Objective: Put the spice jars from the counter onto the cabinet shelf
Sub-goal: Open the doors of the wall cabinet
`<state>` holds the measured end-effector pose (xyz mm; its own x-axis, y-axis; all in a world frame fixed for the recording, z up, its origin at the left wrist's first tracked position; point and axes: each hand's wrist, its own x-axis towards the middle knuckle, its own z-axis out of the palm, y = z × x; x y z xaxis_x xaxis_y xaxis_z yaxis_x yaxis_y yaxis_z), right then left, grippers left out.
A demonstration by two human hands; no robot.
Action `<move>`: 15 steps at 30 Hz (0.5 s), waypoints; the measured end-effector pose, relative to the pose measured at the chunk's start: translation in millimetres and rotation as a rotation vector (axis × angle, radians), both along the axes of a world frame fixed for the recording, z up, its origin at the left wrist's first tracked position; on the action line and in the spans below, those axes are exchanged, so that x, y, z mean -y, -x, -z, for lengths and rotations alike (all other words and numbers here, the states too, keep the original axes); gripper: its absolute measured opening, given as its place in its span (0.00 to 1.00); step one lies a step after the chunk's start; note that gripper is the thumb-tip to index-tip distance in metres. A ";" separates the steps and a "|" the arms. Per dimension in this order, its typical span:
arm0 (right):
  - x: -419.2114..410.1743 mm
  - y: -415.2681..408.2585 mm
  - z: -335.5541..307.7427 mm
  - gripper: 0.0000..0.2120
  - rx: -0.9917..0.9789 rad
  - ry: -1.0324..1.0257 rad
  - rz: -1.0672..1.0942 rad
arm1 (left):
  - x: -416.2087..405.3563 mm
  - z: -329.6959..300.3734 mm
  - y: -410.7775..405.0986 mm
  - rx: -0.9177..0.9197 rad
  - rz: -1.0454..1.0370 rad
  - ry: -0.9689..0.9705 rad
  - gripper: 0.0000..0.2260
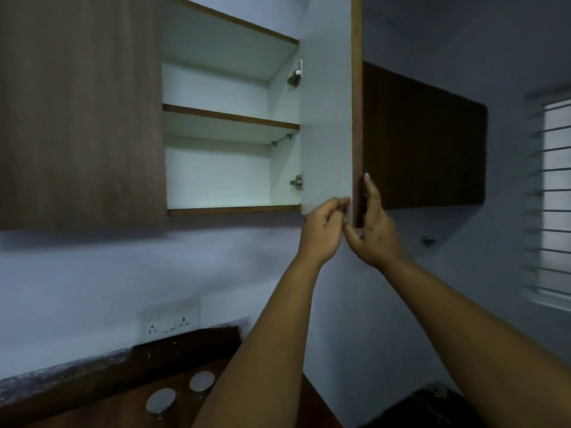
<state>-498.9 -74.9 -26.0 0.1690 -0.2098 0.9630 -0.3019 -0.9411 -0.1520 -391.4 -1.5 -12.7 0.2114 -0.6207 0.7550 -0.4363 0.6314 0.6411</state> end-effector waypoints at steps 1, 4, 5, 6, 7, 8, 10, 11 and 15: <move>3.8 11.7 -0.2 0.36 0.019 -0.011 0.003 | 6.3 0.9 9.8 0.019 0.017 -0.025 0.15; 15.1 40.2 0.0 0.27 0.049 -0.070 0.055 | 24.5 5.6 33.5 0.142 0.042 -0.100 0.19; 18.8 48.6 0.6 0.27 0.052 -0.100 0.071 | 30.7 7.5 40.6 0.196 0.049 -0.126 0.20; 22.5 56.8 0.8 0.26 0.056 -0.127 0.086 | 36.9 9.1 47.7 0.244 0.055 -0.147 0.22; 26.2 65.0 0.4 0.26 0.060 -0.149 0.103 | 42.9 9.7 54.9 0.284 0.058 -0.162 0.23; 30.0 73.0 0.1 0.25 0.063 -0.165 0.123 | 48.6 9.4 62.0 0.318 0.056 -0.169 0.24; 37.4 87.7 -1.2 0.24 0.068 -0.180 0.164 | 59.8 6.3 75.7 0.369 0.039 -0.163 0.26; 41.0 94.3 -1.5 0.24 0.067 -0.185 0.186 | 65.0 4.2 82.3 0.386 0.030 -0.167 0.26; 55.1 116.9 -2.0 0.24 0.028 -0.243 0.239 | 85.1 -2.8 105.7 0.521 0.023 -0.273 0.28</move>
<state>-615.8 -130.0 -24.0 0.0613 -0.4642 0.8836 -0.5022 -0.7794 -0.3746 -497.1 -86.6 -9.9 -0.1603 -0.8071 0.5682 -0.7257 0.4866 0.4865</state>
